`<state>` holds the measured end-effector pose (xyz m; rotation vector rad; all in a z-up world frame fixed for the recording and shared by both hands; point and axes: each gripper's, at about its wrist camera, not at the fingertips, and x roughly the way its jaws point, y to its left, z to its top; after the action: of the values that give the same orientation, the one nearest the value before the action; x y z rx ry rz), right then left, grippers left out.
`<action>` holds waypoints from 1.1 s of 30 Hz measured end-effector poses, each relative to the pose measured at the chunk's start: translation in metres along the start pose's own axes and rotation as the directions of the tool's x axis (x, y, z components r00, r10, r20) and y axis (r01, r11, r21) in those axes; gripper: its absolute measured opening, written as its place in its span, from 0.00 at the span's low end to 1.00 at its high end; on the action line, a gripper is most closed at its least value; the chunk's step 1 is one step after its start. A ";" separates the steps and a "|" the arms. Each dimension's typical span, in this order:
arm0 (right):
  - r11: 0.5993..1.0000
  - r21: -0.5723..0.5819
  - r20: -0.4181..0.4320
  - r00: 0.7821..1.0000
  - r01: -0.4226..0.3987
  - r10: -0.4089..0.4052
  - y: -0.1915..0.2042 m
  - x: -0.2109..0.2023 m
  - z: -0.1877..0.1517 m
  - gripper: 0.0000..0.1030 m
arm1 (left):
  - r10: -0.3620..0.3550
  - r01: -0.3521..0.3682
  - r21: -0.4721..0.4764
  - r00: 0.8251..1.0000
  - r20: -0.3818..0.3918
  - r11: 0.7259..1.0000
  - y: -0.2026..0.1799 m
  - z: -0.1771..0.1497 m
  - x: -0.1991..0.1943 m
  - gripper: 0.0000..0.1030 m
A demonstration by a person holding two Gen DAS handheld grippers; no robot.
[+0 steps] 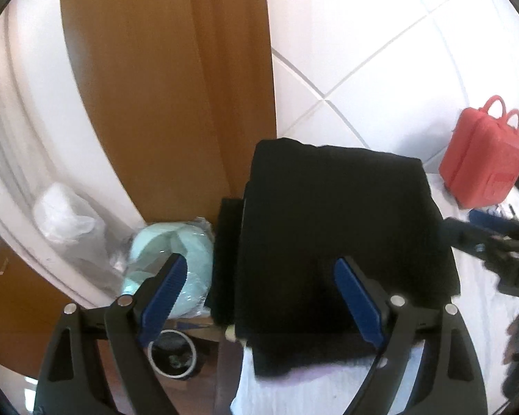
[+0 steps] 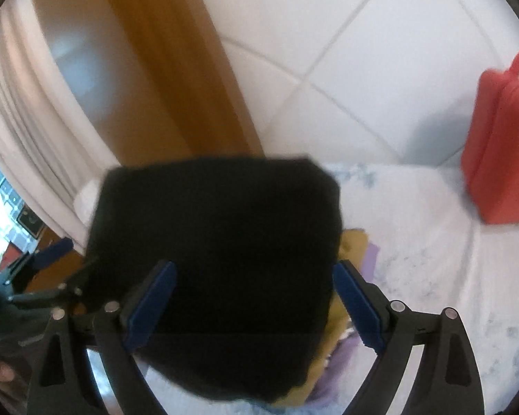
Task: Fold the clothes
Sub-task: 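Lower the jeans onto the clothes stack and open both grippers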
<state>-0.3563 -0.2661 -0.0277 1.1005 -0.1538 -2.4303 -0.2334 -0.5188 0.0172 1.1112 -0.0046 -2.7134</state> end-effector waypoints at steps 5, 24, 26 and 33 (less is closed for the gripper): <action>0.998 -0.061 0.012 0.999 0.033 -0.033 0.015 -0.048 -0.030 1.00 | -0.026 0.027 -0.013 0.999 0.025 1.000 -0.011 -0.026 -0.031 0.86; 0.990 -0.071 -0.064 0.990 0.120 -0.124 0.017 -0.063 -0.087 1.00 | -0.104 0.102 -0.028 0.991 -0.087 0.994 -0.042 -0.066 -0.043 0.86; 0.990 -0.070 -0.068 0.990 0.118 -0.123 0.017 -0.063 -0.088 1.00 | -0.104 0.101 -0.033 0.991 -0.089 0.994 -0.041 -0.066 -0.044 0.86; 0.991 -0.072 -0.064 0.991 0.116 -0.120 0.019 -0.062 -0.086 1.00 | -0.106 0.104 -0.033 0.990 -0.090 0.994 -0.040 -0.064 -0.042 0.86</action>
<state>-0.2505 -0.2477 -0.0382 1.1907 0.0161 -2.4779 -0.1670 -0.4667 -0.0028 1.2608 0.1098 -2.7408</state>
